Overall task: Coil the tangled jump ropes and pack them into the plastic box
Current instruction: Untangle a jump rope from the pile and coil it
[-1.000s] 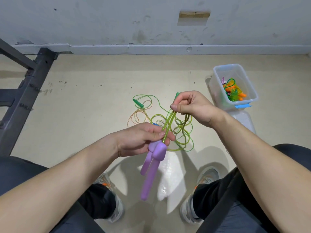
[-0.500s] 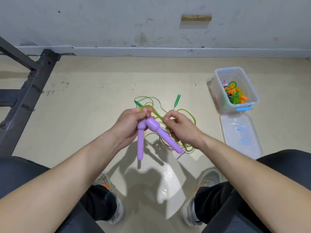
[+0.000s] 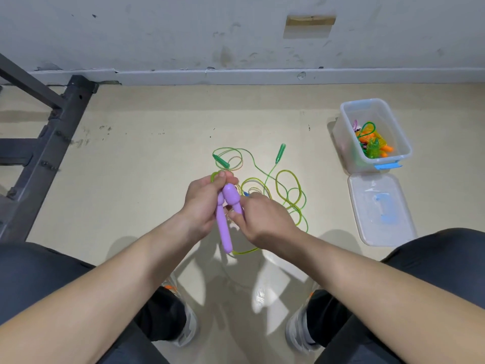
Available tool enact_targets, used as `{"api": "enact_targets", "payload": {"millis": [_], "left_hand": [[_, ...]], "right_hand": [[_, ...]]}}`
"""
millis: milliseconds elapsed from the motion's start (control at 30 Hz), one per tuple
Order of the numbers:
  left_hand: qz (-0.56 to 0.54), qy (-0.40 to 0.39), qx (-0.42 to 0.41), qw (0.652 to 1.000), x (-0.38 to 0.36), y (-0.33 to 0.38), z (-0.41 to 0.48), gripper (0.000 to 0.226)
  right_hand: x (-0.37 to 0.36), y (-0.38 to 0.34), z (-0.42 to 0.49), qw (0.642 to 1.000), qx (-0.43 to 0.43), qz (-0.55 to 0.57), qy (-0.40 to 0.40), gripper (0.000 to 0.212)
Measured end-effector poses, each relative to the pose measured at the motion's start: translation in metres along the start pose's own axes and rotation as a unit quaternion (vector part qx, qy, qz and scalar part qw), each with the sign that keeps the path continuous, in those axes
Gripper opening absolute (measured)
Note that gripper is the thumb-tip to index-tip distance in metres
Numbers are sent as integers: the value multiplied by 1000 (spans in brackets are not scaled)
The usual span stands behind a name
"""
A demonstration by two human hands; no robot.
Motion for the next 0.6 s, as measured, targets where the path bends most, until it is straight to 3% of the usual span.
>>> {"api": "enact_targets", "payload": {"millis": [67, 233, 400, 500, 600], "left_hand": [[16, -22, 10, 1000, -4, -7, -1, 26], [64, -52, -1, 997, -7, -9, 1, 32], [114, -78, -34, 990, -11, -2, 2, 18], [139, -46, -69, 987, -2, -1, 9, 13], [85, -6, -65, 994, 6, -3, 13, 14]], "right_hand": [[0, 1, 0, 999, -16, -46, -18, 32], [2, 1, 0, 997, -38, -71, -7, 25], [7, 2, 2, 997, -36, -68, 15, 21], [11, 4, 6, 998, -53, -18, 18, 16], [11, -2, 4, 994, -65, 82, 15, 16]]}}
Point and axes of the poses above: each hand's wrist, its own z-axis towards the middle knuckle, its own x-axis out of the back of the hand, y = z × x, the point moved 4 cm from there along z, towards the middle knuckle, and after that the axes turned 7 degrees about y, right-handed, at the moved point
